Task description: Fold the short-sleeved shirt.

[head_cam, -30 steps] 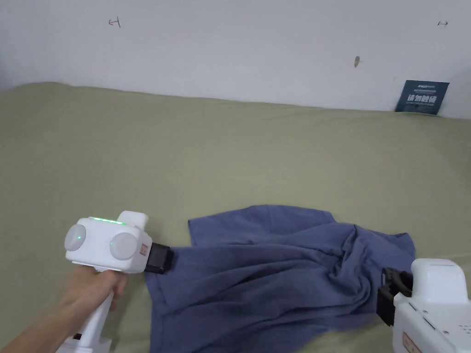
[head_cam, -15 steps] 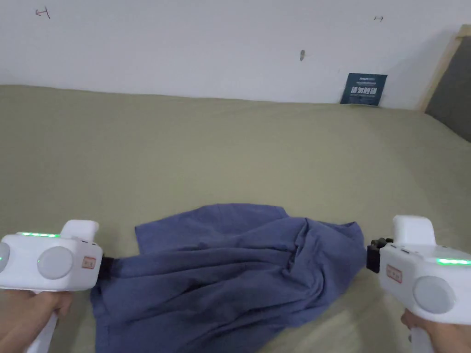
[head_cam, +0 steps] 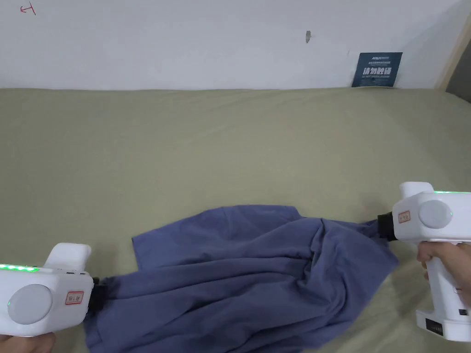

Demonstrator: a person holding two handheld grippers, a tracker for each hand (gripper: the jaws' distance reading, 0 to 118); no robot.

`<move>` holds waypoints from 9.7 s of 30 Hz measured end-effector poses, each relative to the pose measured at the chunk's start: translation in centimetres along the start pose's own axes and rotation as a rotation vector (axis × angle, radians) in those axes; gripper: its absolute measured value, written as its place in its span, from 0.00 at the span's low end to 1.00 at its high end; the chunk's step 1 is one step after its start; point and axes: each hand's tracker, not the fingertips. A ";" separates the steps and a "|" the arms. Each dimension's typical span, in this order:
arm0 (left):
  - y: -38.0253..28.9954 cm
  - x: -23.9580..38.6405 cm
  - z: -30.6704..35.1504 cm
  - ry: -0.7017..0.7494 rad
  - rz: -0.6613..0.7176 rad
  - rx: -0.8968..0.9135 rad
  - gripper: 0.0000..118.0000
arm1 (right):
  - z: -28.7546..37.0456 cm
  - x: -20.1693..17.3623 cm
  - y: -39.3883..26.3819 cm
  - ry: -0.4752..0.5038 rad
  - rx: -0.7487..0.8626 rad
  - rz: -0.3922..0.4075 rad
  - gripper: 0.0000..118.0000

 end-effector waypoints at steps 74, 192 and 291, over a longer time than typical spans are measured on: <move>24.4 -7.8 19.3 0.374 0.168 0.545 0.07 | 21.4 -2.0 18.2 -0.084 0.536 -0.043 0.02; -13.5 -10.5 6.7 0.011 0.274 0.112 0.06 | -0.9 -14.5 4.6 0.165 -0.080 0.307 0.44; 14.4 -3.9 7.3 0.213 0.084 0.386 0.06 | 14.5 -2.2 4.4 0.022 0.412 0.037 0.01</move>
